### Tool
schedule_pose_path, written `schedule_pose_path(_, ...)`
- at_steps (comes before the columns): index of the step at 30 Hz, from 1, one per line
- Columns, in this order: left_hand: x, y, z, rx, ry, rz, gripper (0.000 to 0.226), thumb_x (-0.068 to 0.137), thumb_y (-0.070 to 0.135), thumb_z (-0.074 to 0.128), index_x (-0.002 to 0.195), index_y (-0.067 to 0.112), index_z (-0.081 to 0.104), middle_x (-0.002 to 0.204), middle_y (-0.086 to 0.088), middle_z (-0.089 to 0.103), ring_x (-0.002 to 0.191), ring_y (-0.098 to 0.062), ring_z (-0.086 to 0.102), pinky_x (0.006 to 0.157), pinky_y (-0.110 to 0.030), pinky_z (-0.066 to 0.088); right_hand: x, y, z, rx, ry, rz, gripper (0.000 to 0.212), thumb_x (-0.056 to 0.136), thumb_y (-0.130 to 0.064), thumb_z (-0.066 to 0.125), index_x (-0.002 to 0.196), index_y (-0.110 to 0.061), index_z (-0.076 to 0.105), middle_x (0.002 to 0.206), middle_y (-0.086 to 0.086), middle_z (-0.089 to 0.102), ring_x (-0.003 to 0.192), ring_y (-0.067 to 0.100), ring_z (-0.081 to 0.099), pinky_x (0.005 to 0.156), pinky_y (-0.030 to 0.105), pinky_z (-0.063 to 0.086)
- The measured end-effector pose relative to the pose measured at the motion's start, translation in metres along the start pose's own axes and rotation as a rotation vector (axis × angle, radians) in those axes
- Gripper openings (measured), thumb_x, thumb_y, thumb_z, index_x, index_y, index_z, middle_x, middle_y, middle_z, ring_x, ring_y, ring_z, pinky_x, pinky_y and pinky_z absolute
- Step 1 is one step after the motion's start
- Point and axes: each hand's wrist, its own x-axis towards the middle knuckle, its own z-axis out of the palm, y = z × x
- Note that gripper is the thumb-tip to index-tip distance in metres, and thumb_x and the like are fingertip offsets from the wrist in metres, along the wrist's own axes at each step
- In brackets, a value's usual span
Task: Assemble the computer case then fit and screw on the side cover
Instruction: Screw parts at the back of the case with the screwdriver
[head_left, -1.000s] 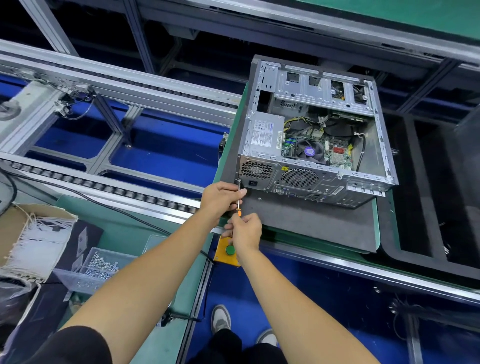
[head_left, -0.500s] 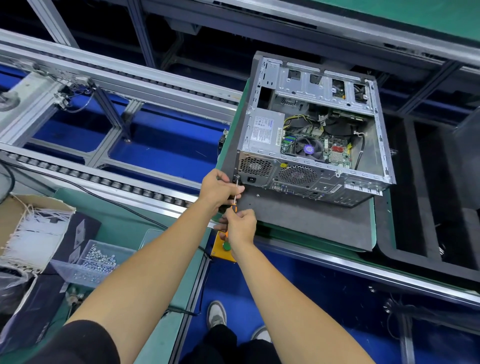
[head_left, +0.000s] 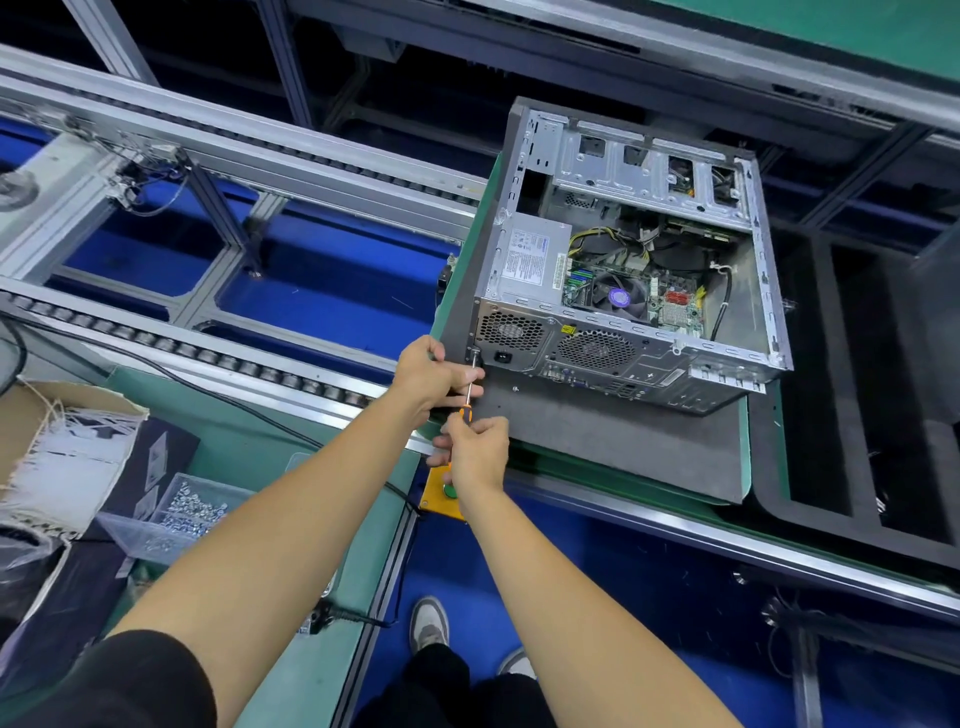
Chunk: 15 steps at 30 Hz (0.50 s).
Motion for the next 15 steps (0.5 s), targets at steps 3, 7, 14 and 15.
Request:
schedule_pose_path(3,0.0,0.001,0.002,-0.015,0.054,-0.001,0.052,0.082,-0.011,0.073,0.091,0.02,0.033,0.087,-0.019,0.076,0.073,-0.032,0.077,0.046,-0.023,0.054,0.0,0.003,0.003,0.064,0.021,0.001,0.012,0.099,-0.015,0.057,0.093,-0.009,0.048,0.075,0.016,0.075,0.057,0.03,0.073,0.038,0.024,0.038)
schedule_pose_path(7,-0.005,0.001,-0.002,0.046,0.024,0.059,0.044,0.08,0.002,0.082,0.098,0.015,0.044,0.088,-0.019,0.074,0.077,-0.026,0.077,0.06,-0.031,0.058,0.0,0.001,0.006,0.118,-0.067,0.017,0.011,0.097,-0.015,0.051,0.088,-0.009,0.053,0.075,0.018,0.076,0.062,0.033,0.074,0.048,0.026,0.044)
schedule_pose_path(14,-0.047,-0.042,-0.006,0.323,0.246,0.246,0.019,0.102,0.04,0.053,0.098,0.022,0.047,0.089,0.002,0.072,0.084,-0.016,0.07,0.075,-0.039,0.057,-0.002,-0.008,-0.005,-0.249,0.068,-0.101,0.03,0.093,-0.031,0.059,0.064,-0.022,0.057,0.067,0.004,0.055,0.067,0.022,0.05,0.062,0.036,0.039)
schedule_pose_path(15,-0.055,-0.052,-0.006,0.347,0.298,0.216,0.022,0.102,0.043,0.049,0.099,0.022,0.046,0.089,0.001,0.069,0.083,-0.018,0.068,0.076,-0.042,0.056,-0.003,-0.009,-0.007,-0.271,0.06,-0.113,0.031,0.093,-0.034,0.059,0.064,-0.025,0.058,0.067,0.003,0.056,0.067,0.022,0.052,0.063,0.035,0.04)
